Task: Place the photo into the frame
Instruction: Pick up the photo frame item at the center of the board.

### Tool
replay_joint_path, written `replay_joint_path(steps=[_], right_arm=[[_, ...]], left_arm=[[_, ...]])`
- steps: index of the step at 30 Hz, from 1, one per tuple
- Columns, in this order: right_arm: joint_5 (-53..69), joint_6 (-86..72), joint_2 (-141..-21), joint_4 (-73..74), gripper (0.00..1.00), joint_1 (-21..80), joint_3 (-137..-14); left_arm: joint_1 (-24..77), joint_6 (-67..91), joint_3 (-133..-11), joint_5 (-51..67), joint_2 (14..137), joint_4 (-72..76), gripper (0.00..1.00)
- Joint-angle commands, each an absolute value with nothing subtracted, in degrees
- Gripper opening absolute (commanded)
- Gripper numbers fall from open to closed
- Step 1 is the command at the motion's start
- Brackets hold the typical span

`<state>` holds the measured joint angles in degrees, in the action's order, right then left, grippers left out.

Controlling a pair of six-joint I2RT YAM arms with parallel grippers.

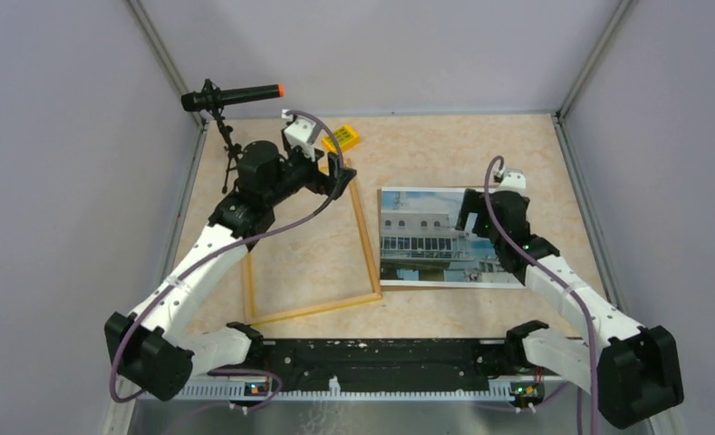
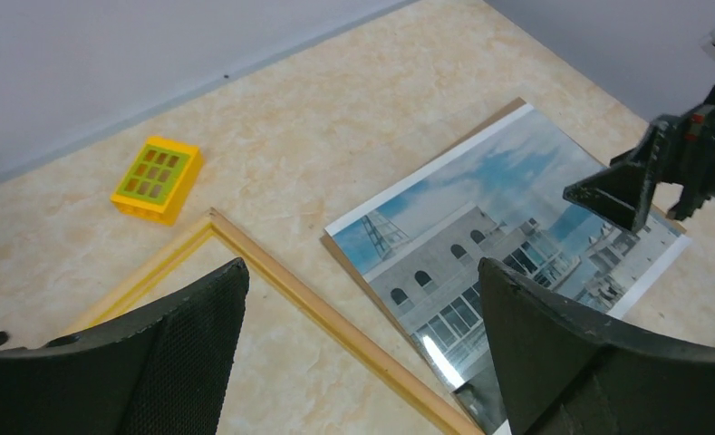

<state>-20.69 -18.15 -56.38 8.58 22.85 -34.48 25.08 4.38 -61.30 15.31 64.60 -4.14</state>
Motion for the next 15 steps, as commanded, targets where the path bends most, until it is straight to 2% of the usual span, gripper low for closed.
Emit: replay_joint_path(steps=[1, 5, 10, 15], right_arm=[[-6.0, -24.7, -59.3, 6.4, 0.99, 11.7, -35.0], [5.9, -29.5, -60.7, 4.0, 0.99, -0.4, -32.8], [10.6, -31.9, -61.1, 5.3, 0.99, -13.2, -32.8], [13.8, -32.1, -60.9, 5.9, 0.99, -24.2, -32.0]], left_arm=[[28.0, 5.9, -64.8, 19.2, 70.0, -7.4, 0.99], [31.9, 9.7, -65.8, 23.0, 77.4, -8.1, 0.99], [36.3, 15.4, -66.9, 32.3, 88.1, -7.2, 0.98], [39.7, 18.7, -67.3, 33.5, 96.3, -6.0, 0.98]])
